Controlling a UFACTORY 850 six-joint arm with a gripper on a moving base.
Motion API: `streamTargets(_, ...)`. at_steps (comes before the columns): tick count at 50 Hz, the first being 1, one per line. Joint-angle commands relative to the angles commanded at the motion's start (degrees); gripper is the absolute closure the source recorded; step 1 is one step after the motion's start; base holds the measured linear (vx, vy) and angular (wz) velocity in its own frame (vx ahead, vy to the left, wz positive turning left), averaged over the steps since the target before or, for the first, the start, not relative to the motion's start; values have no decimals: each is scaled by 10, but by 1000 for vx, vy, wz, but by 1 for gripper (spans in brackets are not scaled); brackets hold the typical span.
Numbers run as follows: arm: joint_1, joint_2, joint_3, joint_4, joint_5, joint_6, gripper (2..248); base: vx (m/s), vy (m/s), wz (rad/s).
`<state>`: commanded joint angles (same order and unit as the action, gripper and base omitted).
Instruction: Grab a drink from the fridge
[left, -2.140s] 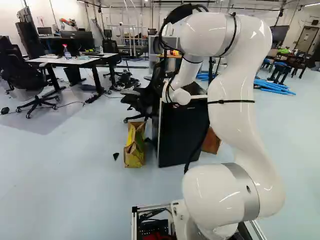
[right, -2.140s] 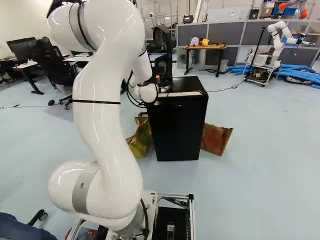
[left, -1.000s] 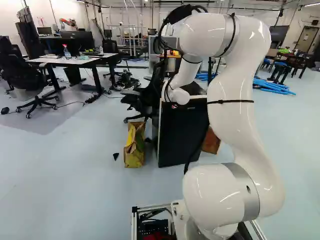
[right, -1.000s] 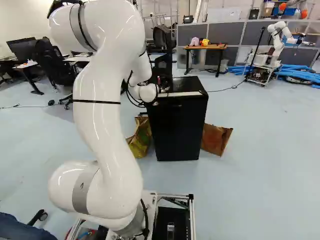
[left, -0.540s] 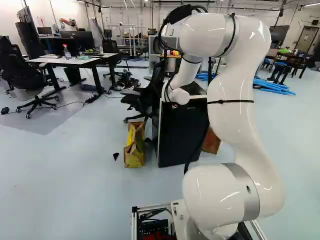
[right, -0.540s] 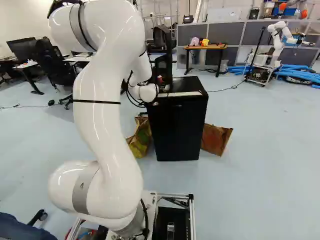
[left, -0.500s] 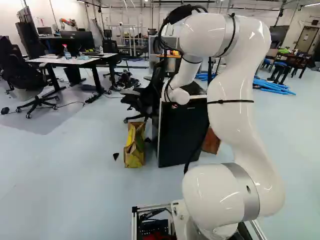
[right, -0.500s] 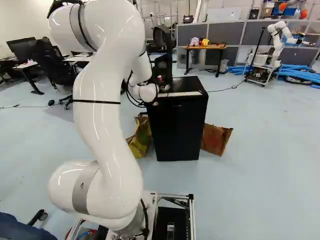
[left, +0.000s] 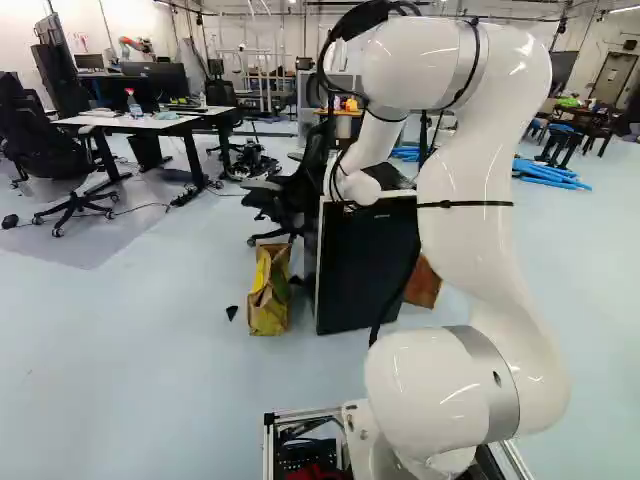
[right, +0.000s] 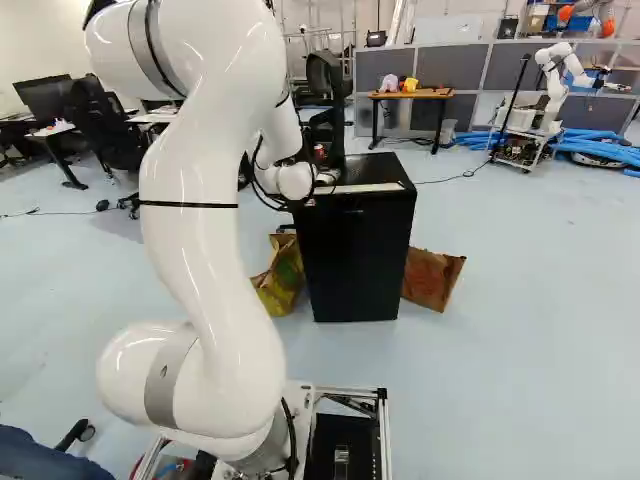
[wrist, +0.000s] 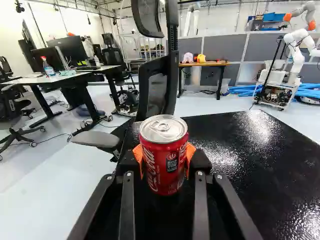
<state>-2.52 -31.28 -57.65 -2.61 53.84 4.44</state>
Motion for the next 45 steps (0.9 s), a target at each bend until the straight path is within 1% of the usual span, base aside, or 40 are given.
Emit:
streamTargets(14,0,15,1,0,0,0,150,0,0,0)
streamTargets(27,0,17,3,0,0,0,150,0,0,0)
streamTargets(45,1,34,22,1,-2,-2,150,0,0,0)
